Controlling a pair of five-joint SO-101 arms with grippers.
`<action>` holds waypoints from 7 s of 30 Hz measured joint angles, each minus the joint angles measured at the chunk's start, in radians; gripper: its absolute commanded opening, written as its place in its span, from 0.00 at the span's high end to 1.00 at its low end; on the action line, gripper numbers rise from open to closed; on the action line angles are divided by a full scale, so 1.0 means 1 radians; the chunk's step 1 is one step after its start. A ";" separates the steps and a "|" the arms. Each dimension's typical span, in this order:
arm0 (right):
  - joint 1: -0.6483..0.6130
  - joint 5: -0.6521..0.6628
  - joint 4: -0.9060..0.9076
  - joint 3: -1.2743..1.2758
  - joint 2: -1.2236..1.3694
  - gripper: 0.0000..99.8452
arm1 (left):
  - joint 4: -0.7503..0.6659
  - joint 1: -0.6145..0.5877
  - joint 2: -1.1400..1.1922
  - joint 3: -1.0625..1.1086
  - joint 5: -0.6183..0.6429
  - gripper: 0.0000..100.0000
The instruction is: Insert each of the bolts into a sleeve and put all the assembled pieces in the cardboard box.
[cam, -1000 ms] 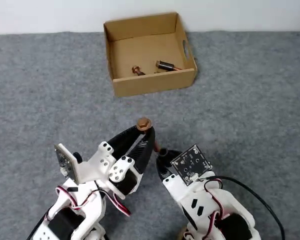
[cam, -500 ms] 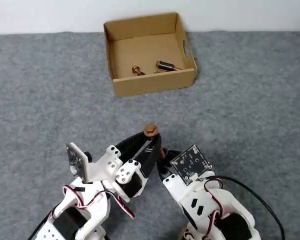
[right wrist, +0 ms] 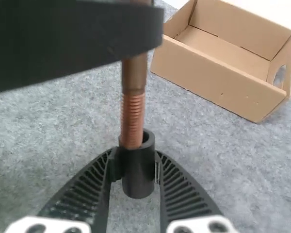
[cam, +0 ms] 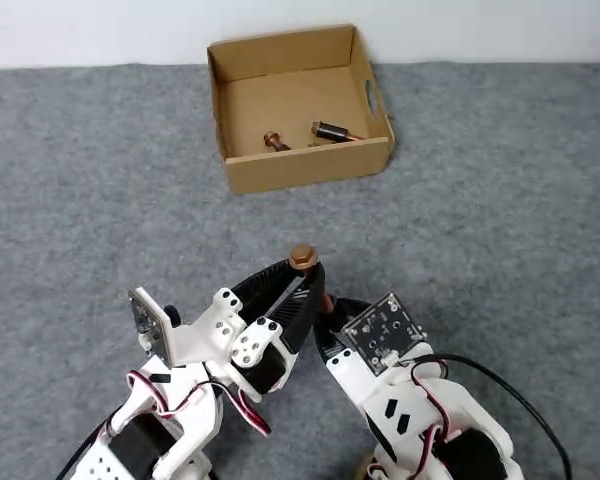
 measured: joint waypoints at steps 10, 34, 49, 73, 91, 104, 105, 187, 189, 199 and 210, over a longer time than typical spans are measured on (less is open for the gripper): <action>0.002 0.015 0.000 -0.017 0.002 0.99 | -0.002 -0.002 0.000 -0.002 0.000 1.00; 0.002 0.015 0.000 -0.031 0.002 0.99 | -0.037 -0.017 0.000 0.000 0.000 1.00; 0.002 0.051 0.000 -0.031 0.002 0.99 | 0.077 0.075 0.002 0.081 -0.005 1.00; 0.003 0.052 0.003 -0.028 0.002 0.99 | 0.474 0.015 -0.015 -0.110 -0.236 0.81; 0.377 -0.146 -0.256 -0.226 0.368 0.99 | 0.341 -0.671 0.002 0.207 -0.423 1.00; 0.382 -0.298 -0.364 -0.965 1.339 0.99 | 0.434 -0.738 0.003 0.219 -0.437 1.00; 0.381 -0.301 -0.364 -1.033 1.412 0.99 | 0.457 -0.738 0.003 0.219 -0.437 1.00; 0.358 -0.453 0.552 -2.147 1.878 0.99 | 0.717 -0.738 -0.034 0.219 -0.439 0.99; 0.385 -0.483 0.551 -1.981 1.768 0.99 | 0.717 -0.738 -0.034 0.219 -0.439 0.99; 0.531 -0.500 0.328 -1.243 1.300 0.99 | 0.717 -0.738 -0.034 0.219 -0.439 0.99; 0.529 -0.442 -0.091 -0.298 0.684 0.99 | 0.717 -0.738 -0.034 0.219 -0.439 0.99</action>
